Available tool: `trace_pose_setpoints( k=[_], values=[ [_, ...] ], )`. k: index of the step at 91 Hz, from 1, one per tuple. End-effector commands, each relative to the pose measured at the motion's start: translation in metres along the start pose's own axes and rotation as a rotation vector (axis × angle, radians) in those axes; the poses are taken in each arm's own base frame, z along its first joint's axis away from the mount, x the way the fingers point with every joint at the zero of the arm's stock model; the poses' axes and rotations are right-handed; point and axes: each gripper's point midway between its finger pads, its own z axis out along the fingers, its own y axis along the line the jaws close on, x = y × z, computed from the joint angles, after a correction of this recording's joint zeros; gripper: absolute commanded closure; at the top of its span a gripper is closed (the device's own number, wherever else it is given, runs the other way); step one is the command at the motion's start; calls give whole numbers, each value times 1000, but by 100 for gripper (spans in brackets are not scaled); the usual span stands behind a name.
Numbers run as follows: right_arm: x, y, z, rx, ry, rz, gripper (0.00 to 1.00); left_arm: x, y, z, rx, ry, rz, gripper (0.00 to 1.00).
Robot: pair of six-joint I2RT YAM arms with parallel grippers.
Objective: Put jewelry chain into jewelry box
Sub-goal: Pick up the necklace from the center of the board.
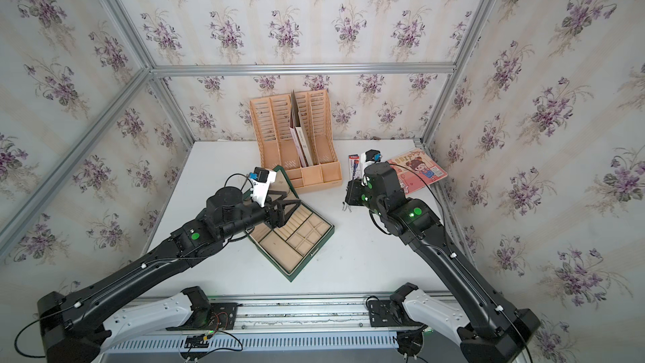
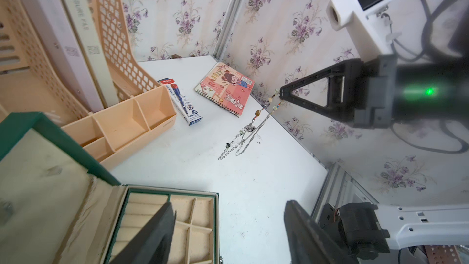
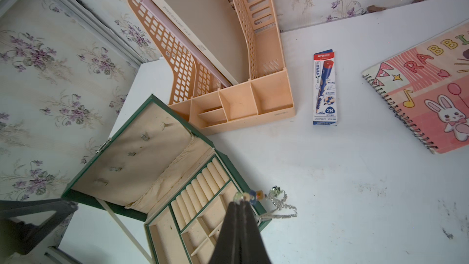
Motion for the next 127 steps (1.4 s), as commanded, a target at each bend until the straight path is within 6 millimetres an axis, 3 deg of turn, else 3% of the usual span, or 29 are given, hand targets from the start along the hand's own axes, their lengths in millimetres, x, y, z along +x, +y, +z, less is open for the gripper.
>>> trace_pose_setpoints(
  k=[1,20,41,66,96,112,127],
  values=[
    [-4,12,-10,-67,-5,-3,100,-23,-25,10,106,-93,120,32],
    [-8,24,-25,-144,-31,26,100,-14,-31,40,164,-90,184,37],
    [-12,30,-37,-183,-52,52,100,7,-39,73,217,-132,264,35],
    [-11,32,-42,-201,-57,51,100,37,-53,111,270,-116,407,33],
    [-12,32,-46,-206,-65,44,100,53,-53,142,264,-87,463,34],
    [-13,30,-47,-196,-72,32,100,60,-52,145,275,-74,469,44],
    [-12,29,-47,-195,-72,29,100,64,-53,148,288,-66,475,63]
  ],
)
